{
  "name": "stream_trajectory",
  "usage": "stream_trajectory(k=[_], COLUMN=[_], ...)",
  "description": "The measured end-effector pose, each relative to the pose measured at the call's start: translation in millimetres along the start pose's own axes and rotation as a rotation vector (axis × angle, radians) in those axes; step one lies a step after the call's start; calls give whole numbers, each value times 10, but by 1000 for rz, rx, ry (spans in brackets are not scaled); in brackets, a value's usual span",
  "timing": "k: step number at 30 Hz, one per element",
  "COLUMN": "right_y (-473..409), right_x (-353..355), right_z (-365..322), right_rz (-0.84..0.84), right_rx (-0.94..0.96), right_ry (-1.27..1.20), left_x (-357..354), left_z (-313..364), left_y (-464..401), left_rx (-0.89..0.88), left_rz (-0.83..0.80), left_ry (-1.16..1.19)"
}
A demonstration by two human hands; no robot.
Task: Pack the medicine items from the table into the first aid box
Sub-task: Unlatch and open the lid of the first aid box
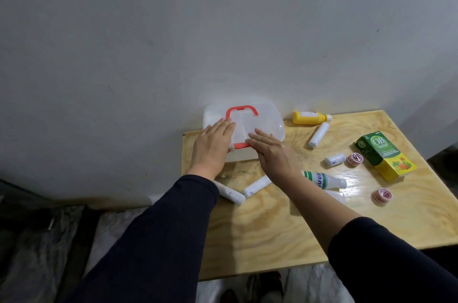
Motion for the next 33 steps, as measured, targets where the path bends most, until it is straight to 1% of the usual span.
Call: stream_trajectory(k=[6,12,17,20,23,25,28,29,33], right_y=[16,-98,-85,-75,-49,6,73,56,-174], right_x=[11,116,106,176,306,334,266,212,-27], right_z=[3,-54,-47,-80,-135,-113,-8,53,393], right_rz=[-6,4,-12,64,180,198,114,55,-200], right_rx=[29,-5,6,50,123,147,105,48,-291], right_ry=[23,-90,-92,-30,119,188,259,274,262], left_x=[66,192,188,228,324,411,544,579,650], left_z=[-15,-89,-70,-66,-97,-130,-154,-162,-227], left_y=[-23,-68,-58,-77,-121,-152,-202,-222,-325], left_rx=[-57,-57,-70,-94,-107,-107,-104,-104,-80], left_rz=[-8,0,6,-10,-7,10,45,58,100], left_ry=[-8,25,-5,-33,-57,-61,-59,-56,-36])
Point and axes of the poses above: each hand's wrist, its own y-axis away from the middle knuckle, its own x-axis out of the back of the hand, z = x × y, the point moved 8 cm from there along -y, towards the middle knuckle, and after that the axes turned 12 degrees about -x, right-handed, at the moved point
